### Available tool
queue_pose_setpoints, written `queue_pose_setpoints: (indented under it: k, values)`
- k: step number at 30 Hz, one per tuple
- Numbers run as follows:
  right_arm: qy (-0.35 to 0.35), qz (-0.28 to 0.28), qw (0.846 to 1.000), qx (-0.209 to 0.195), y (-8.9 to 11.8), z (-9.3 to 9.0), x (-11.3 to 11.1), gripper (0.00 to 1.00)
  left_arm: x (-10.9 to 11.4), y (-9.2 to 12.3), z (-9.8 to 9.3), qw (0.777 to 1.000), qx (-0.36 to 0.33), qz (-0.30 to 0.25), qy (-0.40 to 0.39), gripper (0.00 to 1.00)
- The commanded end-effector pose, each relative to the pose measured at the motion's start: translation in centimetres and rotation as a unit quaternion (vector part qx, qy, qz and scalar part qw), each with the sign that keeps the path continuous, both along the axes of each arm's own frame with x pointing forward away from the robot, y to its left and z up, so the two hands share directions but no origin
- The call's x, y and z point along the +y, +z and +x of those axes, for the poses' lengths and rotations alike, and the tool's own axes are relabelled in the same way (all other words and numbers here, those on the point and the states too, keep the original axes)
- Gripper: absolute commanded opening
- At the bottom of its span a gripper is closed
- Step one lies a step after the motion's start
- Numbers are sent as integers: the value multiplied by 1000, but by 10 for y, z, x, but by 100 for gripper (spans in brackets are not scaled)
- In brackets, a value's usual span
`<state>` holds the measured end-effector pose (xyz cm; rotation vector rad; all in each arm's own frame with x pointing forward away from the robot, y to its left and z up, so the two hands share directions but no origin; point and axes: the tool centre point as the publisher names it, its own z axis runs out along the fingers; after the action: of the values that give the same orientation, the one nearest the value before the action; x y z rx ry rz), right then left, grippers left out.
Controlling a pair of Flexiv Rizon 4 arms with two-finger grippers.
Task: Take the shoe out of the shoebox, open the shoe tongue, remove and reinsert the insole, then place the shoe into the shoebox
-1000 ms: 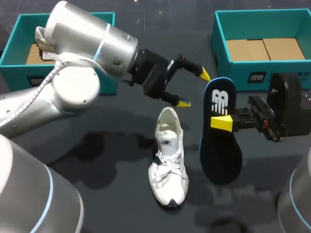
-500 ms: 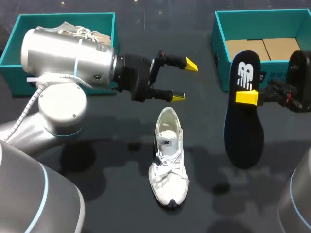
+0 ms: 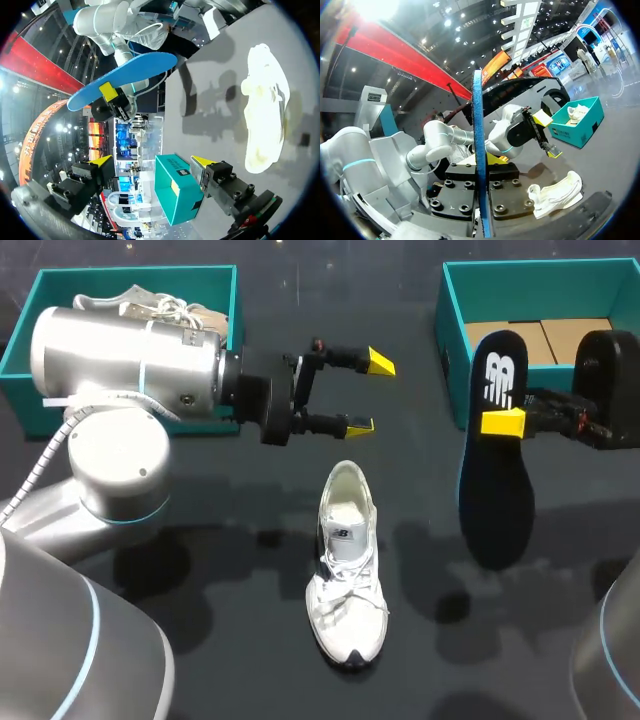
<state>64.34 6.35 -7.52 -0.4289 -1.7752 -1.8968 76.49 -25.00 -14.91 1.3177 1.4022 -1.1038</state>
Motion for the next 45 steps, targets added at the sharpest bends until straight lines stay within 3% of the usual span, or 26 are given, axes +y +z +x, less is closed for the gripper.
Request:
queue_pose_setpoints:
  k: [1, 5, 18, 25, 28, 40, 45]
  values:
    - [2, 6, 999, 34, -2, 30, -13, 0, 1, -6, -16, 997, -52, -38, 38, 100]
    - [-9, 0, 996, 86, -6, 52, -22, 0, 5, -2, -16, 990, -93, -65, 89, 100]
    - [-9, 0, 996, 86, -6, 52, -22, 0, 4, -2, -15, 990, -97, -66, 74, 100]
    - [-12, 14, 981, 192, -27, 91, -26, 0, 6, 10, -8, 992, -97, -67, 42, 100]
    - [-31, -40, 968, 245, -33, 96, -28, 0, 8, 18, -3, 996, -84, -37, 9, 100]
    - [-31, -40, 968, 245, -33, 96, -28, 0, 8, 18, -3, 996, -84, -37, 9, 100]
    - [-7, -28, 949, 315, -48, 137, -20, 0, -1, 18, -2, 996, -76, -42, -1, 100]
